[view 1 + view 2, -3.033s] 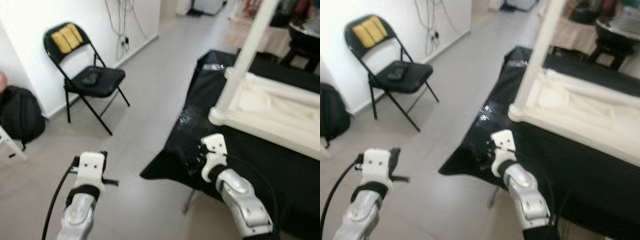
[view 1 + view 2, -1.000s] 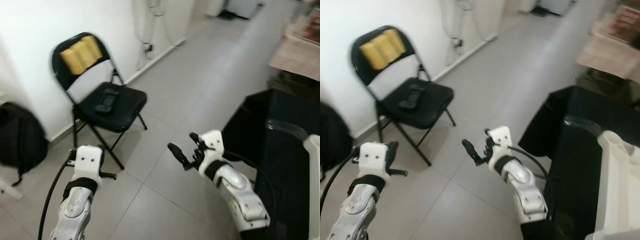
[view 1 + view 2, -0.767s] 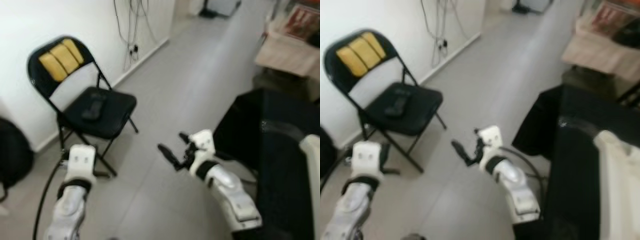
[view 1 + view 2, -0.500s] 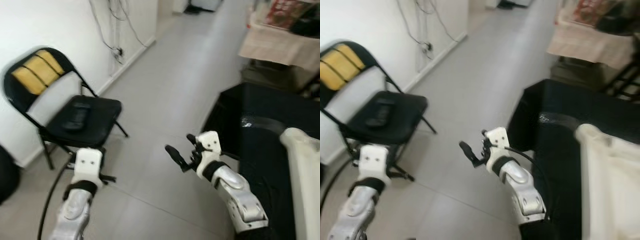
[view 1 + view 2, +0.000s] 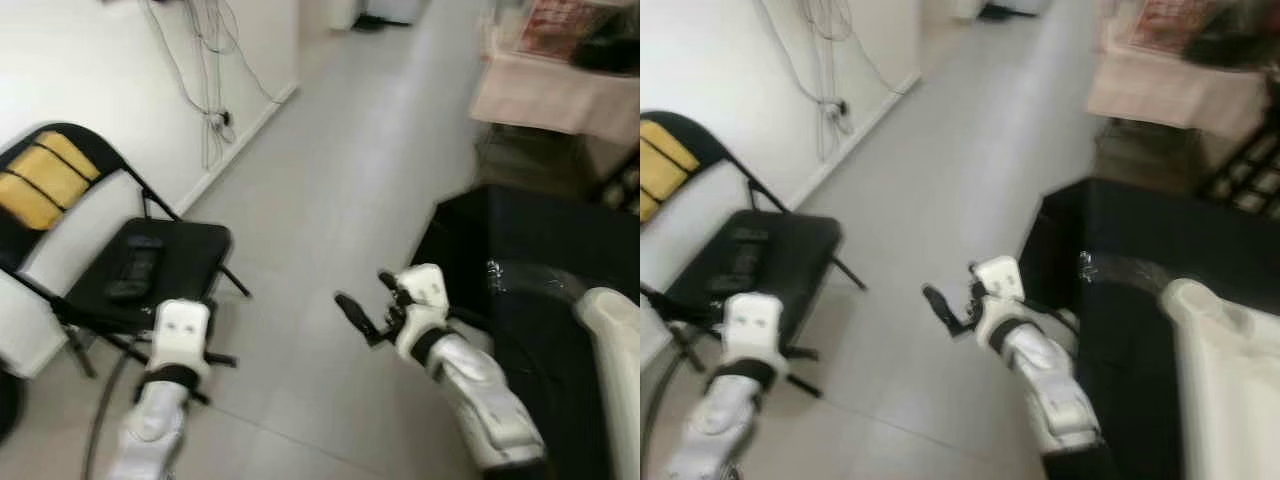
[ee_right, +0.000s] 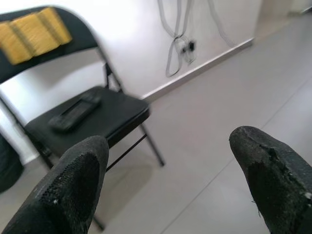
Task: Building children table
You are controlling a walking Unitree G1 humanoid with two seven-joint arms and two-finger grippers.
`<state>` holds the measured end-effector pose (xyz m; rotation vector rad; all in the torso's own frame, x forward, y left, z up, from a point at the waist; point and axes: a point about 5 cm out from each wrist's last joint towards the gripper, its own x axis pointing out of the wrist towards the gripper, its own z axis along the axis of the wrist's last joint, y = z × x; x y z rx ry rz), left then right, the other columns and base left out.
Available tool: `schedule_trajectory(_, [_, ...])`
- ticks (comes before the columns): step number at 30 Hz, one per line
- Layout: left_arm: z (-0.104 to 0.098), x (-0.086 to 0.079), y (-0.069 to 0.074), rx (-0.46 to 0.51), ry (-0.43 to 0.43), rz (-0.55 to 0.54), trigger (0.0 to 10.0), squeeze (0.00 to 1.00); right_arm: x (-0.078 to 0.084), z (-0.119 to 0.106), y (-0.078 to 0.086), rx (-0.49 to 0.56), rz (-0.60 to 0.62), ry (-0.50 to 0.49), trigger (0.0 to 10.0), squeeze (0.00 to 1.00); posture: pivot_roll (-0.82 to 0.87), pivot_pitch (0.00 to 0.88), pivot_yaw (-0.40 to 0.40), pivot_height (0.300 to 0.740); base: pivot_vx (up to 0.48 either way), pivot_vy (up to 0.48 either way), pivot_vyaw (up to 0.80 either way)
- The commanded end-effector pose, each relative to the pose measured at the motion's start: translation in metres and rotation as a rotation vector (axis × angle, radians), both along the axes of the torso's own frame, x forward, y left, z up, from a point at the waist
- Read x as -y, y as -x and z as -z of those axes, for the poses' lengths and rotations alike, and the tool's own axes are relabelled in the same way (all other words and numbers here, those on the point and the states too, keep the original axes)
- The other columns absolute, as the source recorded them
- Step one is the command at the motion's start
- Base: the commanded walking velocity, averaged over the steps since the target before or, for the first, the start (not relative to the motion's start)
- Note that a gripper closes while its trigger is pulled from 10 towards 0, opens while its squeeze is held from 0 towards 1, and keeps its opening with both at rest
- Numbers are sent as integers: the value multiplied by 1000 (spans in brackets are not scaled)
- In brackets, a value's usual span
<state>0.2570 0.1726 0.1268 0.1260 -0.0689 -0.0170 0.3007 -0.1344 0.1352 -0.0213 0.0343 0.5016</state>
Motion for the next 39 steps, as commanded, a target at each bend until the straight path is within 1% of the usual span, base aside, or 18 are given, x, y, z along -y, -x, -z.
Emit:
schedule_trajectory(1, [2,-6,1,-11,-5,-14,10000,0,-6,-4,-2,8,-5,-13,10000,0,45,165,-97,740,334,0,0])
schedule_trajectory(4, [2,-6,0,-10,-3,-13,10000,0,-7,-4,-2,9,-9,-13,10000,0,44,161,-99,740,331,0,0])
schedule_trajectory(13, [-2,-7,-3,3,4,-9,10000,0,-13,-11,-6,17,-28,-25,10000,0,40,154,-105,740,333,0,-800])
schedule_trajectory(16, [-8,-5,-4,22,5,9,10000,0,-20,-20,-11,48,-44,-38,10000,0,43,153,-104,740,333,0,-800])
schedule_trajectory(21, [-12,-5,-6,33,-4,15,10000,0,-27,-27,-12,68,-67,-53,10000,0,53,154,-100,740,331,0,-800])
schedule_trajectory(24, [-18,-5,-7,49,-7,24,10000,0,-32,-32,-11,88,-96,-59,10000,0,57,155,-98,740,330,0,-800])
schedule_trajectory(25, [-27,-8,-8,78,-29,25,10000,0,-35,-36,-10,97,-112,-64,10000,0,60,157,-99,740,326,0,-800])
schedule_trajectory(27, [-29,-9,-9,85,-35,25,10000,0,-35,-37,-10,99,-116,-65,10000,0,60,157,-99,740,326,0,-800])
schedule_trajectory(30, [-50,-18,-13,146,-38,4,10000,0,-39,-50,-10,148,-163,-73,10000,0,58,159,-103,740,329,0,-800])
schedule_trajectory(32, [-53,-19,-14,155,-39,1,10000,0,-40,-52,-10,153,-167,-75,10000,0,58,159,-103,740,326,0,-800])
schedule_trajectory(33, [-61,-22,-16,178,-41,-9,10000,0,-41,-60,-10,175,-177,-114,10000,0,58,159,-103,740,319,0,-800])
schedule_trajectory(34, [-61,-22,-16,178,-41,-9,10000,0,-41,-60,-10,175,-177,-114,10000,0,58,159,-103,740,319,0,-800])
schedule_trajectory(35, [-69,-27,-18,202,-28,-38,10000,0,-41,-66,-11,205,-180,-114,10000,0,55,158,-103,740,0,0,0])
schedule_trajectory(39, [-74,-28,-19,207,2,-59,10000,0,-41,-67,-11,213,-179,-102,10000,0,57,158,-105,740,0,0,0])
